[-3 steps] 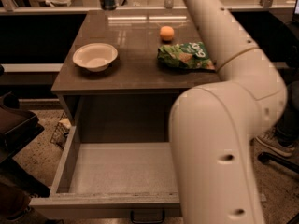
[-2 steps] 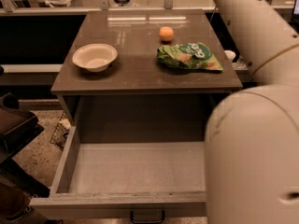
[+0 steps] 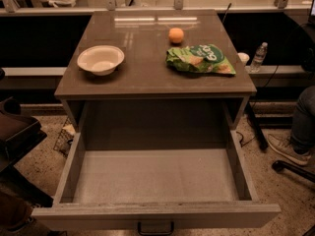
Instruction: Place redbull can into top drawer
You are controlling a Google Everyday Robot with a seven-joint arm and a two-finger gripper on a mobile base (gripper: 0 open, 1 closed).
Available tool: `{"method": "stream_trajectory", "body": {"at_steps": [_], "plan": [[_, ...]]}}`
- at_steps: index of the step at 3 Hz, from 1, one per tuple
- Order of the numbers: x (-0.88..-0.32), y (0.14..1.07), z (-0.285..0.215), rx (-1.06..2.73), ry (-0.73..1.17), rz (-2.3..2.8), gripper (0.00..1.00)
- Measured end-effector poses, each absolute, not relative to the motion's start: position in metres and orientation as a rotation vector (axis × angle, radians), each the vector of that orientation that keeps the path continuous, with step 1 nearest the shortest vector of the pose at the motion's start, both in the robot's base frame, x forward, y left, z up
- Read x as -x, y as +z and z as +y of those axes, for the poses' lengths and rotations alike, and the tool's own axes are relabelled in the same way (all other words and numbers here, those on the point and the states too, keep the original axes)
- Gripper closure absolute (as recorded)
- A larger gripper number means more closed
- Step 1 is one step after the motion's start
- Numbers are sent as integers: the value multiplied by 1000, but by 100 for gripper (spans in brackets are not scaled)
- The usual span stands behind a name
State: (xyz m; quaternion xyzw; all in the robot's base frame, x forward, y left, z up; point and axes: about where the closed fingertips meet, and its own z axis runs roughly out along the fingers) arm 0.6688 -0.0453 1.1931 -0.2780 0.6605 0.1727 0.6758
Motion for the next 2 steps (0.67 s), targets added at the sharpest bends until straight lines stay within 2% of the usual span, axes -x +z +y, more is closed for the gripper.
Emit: {"method": "stream_trajectory", "body": {"at_steps": [1, 2], "plan": [[-613, 1162, -78, 592, 334, 1587, 100], [-580, 1078, -97, 563, 333, 1757, 100]]}}
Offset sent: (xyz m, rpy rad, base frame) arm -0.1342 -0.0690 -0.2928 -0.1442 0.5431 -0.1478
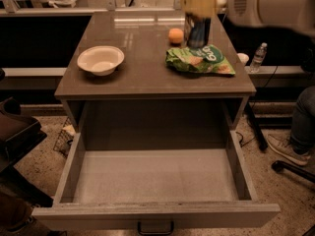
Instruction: Place redbull can into top drawer
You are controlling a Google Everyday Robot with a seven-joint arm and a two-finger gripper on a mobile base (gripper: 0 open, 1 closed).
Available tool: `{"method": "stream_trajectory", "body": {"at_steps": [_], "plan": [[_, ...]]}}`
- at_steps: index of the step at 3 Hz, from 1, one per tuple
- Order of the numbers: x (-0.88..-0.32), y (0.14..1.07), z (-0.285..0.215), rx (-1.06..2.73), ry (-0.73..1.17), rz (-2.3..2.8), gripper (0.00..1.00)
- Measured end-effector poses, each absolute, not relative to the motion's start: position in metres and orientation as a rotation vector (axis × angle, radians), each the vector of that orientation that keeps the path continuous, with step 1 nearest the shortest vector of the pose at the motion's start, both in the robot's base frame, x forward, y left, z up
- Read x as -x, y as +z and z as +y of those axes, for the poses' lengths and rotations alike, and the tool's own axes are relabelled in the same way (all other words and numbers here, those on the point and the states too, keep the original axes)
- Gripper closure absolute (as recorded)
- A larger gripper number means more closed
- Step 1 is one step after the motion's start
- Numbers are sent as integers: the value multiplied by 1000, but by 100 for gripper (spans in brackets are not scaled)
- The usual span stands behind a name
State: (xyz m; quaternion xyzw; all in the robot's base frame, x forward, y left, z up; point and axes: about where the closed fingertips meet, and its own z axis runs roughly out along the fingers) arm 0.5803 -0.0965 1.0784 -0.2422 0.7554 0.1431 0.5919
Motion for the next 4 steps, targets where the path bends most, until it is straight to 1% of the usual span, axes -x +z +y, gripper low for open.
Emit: {"method": "stream_trajectory", "body": {"at_steps": [1, 2, 3, 4], "plan": [[-567, 986, -95, 585, 392, 1902, 100], [-568, 988, -91, 587, 396, 1891, 100], [-565, 977, -85, 619, 440, 1870, 100], [-555, 954, -73, 684, 529, 1827, 100]]}}
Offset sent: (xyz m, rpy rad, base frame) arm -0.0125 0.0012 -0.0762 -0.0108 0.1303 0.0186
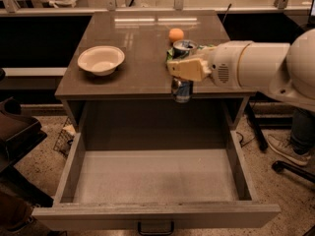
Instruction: Place redbull can into top drawer
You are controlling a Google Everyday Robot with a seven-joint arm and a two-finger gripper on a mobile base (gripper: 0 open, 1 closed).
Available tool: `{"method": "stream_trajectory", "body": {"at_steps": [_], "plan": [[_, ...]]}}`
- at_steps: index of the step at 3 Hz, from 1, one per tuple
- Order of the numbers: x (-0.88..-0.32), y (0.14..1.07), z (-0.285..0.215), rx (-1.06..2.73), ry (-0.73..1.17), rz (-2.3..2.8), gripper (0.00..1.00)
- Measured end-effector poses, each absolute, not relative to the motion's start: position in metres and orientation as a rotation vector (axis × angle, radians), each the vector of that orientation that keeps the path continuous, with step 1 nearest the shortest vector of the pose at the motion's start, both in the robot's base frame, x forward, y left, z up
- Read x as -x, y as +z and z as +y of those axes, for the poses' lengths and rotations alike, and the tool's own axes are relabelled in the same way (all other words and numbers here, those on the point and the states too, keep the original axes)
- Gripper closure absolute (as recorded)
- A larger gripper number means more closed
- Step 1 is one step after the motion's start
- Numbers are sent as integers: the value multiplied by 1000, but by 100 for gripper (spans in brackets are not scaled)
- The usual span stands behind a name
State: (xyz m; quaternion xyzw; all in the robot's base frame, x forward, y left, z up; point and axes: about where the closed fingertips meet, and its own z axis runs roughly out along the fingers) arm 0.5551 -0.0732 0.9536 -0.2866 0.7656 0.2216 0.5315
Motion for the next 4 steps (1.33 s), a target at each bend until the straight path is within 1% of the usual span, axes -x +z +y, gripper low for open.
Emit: {"method": "stream_trajectory", "body": {"at_steps": [1, 2, 3, 4], "plan": [[-532, 897, -46, 777, 711, 1786, 100], [-517, 845, -16, 886, 799, 1776, 100], [-511, 806, 16, 953, 856, 1806, 100], [-508, 776, 46, 943, 878, 1785, 100]]}}
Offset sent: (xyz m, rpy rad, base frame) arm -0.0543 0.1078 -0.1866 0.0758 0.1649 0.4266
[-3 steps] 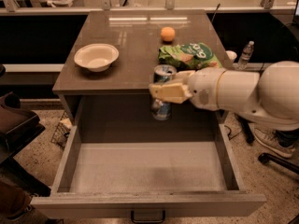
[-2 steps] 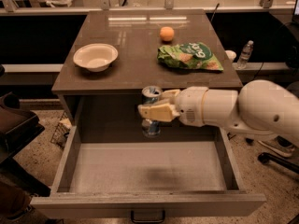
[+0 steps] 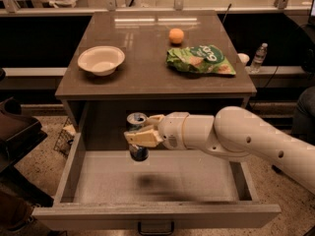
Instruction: Place redbull can into top drawer
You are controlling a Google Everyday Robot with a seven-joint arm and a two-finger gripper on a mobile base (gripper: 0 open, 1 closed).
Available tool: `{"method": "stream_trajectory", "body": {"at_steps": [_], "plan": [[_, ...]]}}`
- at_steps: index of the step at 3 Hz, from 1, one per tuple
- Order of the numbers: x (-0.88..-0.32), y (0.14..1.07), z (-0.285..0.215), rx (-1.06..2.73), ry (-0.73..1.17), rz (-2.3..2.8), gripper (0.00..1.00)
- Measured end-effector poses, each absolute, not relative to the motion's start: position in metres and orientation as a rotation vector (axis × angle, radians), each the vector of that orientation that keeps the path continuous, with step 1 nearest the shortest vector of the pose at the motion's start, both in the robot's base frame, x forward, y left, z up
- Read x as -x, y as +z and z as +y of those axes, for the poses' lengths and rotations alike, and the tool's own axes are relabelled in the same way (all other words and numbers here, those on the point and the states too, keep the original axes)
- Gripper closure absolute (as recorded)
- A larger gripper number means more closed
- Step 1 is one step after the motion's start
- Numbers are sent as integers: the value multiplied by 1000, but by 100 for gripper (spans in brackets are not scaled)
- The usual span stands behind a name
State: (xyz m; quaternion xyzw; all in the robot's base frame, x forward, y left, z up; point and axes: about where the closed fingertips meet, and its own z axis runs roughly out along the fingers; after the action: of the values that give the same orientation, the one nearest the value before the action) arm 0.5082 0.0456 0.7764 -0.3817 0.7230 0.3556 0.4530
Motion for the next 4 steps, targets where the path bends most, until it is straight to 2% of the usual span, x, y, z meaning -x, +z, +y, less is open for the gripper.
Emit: {"method": "stream_trajectory", "body": {"at_steps": [2, 4], "plan": [[-515, 755, 75, 898, 898, 1696, 100], [-518, 743, 81, 934, 911, 1624, 100]]}}
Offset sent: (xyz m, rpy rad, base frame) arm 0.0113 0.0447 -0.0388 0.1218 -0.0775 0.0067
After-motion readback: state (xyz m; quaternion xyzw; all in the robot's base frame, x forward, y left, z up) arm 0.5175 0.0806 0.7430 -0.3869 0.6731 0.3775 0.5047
